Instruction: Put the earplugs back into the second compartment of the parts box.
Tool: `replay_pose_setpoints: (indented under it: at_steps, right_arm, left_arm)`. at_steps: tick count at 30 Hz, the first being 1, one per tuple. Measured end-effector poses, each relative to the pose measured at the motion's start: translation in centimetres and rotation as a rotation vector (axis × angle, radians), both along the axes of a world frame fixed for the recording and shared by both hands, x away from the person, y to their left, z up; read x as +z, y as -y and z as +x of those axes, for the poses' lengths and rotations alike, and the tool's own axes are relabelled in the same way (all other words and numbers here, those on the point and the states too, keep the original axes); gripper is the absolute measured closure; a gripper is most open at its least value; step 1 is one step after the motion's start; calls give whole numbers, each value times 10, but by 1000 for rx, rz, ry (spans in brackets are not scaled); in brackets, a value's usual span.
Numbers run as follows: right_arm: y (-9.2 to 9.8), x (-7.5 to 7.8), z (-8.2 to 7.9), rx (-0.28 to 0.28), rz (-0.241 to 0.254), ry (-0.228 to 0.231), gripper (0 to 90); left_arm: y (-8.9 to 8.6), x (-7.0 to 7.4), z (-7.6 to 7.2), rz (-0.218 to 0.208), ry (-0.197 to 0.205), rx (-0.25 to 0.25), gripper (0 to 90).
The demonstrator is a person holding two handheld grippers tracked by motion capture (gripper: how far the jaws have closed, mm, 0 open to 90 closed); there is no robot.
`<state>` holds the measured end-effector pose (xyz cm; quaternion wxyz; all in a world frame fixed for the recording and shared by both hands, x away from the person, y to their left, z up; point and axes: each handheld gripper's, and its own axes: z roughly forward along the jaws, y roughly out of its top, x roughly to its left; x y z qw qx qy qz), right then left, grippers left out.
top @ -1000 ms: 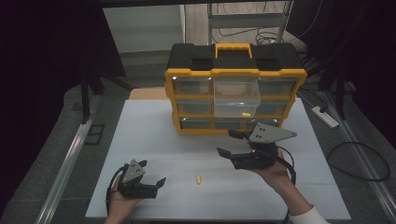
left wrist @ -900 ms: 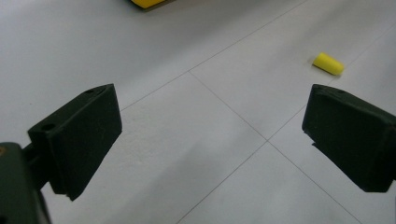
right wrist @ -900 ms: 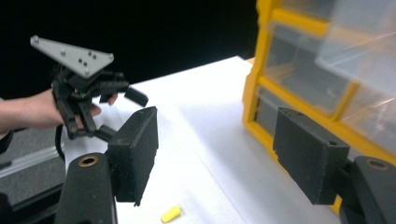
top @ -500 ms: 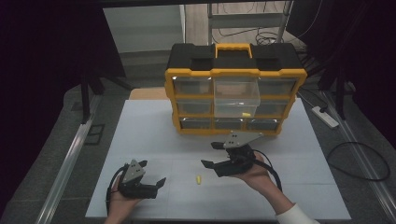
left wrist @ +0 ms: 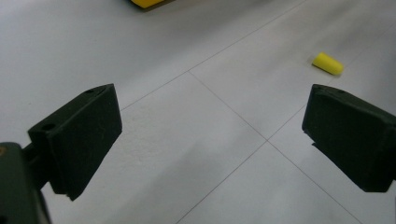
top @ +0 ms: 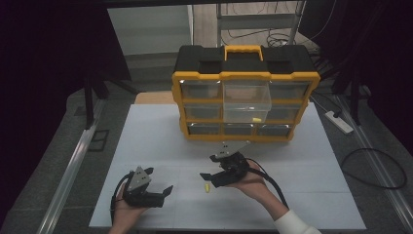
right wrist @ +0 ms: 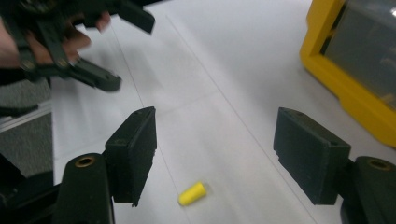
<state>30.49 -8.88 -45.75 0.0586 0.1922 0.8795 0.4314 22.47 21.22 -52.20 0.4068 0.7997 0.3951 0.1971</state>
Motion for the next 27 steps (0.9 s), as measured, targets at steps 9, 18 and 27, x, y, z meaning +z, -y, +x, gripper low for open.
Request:
replay_pose_setpoints:
  at_steps: [9, 18, 27]
  right_arm:
    - [-5, -27, 7, 56, -117, -61, 278]
    - [-15, -44, 6, 97, -220, -56, 265]
    - [-23, -59, 2, 153, -297, -45, 298]
  left_arm:
    - [2, 0, 0, 1, -1, -5, 48]
    - [3, -1, 0, 4, -3, -7, 48]
    - [2, -1, 0, 3, -3, -7, 48]
